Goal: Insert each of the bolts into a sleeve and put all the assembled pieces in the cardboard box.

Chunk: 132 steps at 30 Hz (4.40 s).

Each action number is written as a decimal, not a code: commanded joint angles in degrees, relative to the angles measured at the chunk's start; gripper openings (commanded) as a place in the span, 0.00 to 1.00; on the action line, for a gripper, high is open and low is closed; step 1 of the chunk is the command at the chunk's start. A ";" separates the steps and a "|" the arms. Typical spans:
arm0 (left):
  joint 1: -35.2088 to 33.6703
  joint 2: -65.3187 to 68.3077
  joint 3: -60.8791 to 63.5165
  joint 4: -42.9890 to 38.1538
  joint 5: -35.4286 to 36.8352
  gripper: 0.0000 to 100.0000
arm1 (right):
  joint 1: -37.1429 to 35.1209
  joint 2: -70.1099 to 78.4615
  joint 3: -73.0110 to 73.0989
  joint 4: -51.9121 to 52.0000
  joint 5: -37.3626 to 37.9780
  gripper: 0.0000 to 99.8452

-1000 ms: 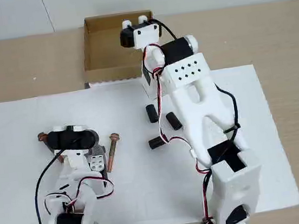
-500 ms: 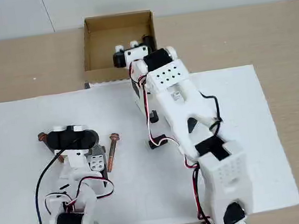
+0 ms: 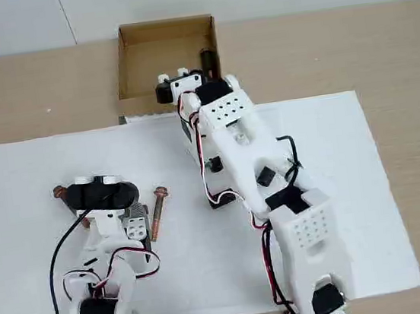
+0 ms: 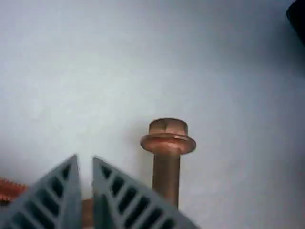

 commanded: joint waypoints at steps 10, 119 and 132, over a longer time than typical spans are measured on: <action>-0.44 -0.70 -0.13 0.09 0.09 0.01 | -0.31 4.09 -0.70 -2.77 0.44 0.05; 6.86 108.84 -87.34 33.85 -3.16 0.07 | 12.79 -28.00 12.84 1.63 -8.35 0.00; 6.15 108.84 -83.38 31.12 -3.34 0.07 | 13.05 -28.00 12.84 1.98 -8.35 0.00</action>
